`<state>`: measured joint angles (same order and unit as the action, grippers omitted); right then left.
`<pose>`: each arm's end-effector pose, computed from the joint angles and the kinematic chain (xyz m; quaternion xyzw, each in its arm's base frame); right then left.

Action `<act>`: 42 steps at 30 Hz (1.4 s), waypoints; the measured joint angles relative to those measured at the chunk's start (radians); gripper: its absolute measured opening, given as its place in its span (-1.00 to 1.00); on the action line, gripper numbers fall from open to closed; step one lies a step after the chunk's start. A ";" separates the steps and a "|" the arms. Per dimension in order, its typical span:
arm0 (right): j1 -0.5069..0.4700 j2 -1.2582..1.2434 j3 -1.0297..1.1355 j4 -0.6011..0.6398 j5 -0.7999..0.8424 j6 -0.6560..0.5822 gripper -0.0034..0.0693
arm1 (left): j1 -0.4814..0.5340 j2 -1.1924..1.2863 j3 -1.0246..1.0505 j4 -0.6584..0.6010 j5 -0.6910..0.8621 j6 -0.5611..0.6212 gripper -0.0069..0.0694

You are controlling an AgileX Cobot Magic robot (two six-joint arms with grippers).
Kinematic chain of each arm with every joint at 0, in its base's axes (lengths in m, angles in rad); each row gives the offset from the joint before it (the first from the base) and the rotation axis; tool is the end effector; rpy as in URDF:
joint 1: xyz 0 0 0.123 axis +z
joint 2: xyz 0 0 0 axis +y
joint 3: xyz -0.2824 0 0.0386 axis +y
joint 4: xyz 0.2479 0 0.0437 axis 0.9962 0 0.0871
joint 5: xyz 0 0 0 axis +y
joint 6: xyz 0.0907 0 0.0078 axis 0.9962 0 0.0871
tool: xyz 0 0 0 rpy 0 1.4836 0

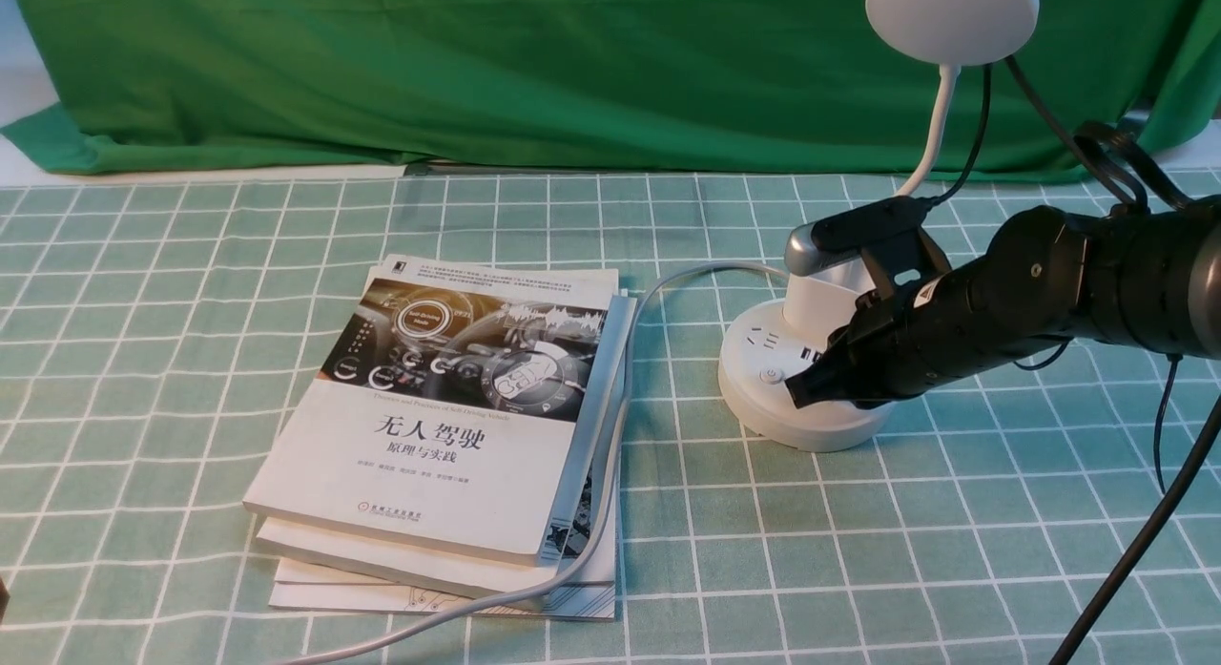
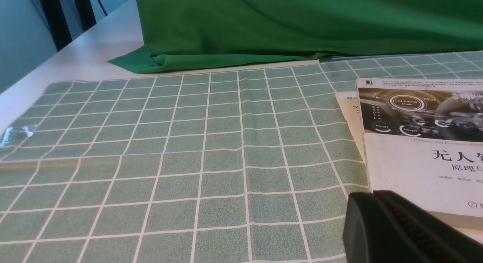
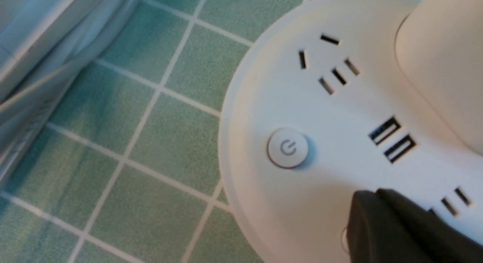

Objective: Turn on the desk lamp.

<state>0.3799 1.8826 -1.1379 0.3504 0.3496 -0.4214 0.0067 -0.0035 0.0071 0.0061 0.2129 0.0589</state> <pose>0.3535 0.1527 0.1685 -0.2393 0.9258 0.0972 0.2759 0.0558 0.0005 0.1916 0.0214 0.7510 0.0241 0.6595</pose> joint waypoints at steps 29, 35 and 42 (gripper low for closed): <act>-0.022 -0.782 0.305 -0.044 0.100 0.119 -0.76 | 0.000 0.000 0.000 0.000 0.000 0.000 -0.76; -0.023 -1.089 0.473 -0.045 0.020 0.157 -0.75 | 0.000 0.000 0.000 0.000 0.000 0.000 -0.76; -0.023 -1.321 0.651 -0.045 -0.186 0.096 -0.72 | 0.000 0.000 0.000 0.000 0.000 0.000 -0.76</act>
<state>0.3570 0.5612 -0.4869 0.3058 0.1639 -0.3253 0.0067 -0.0035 0.0071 0.0061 0.2129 0.0589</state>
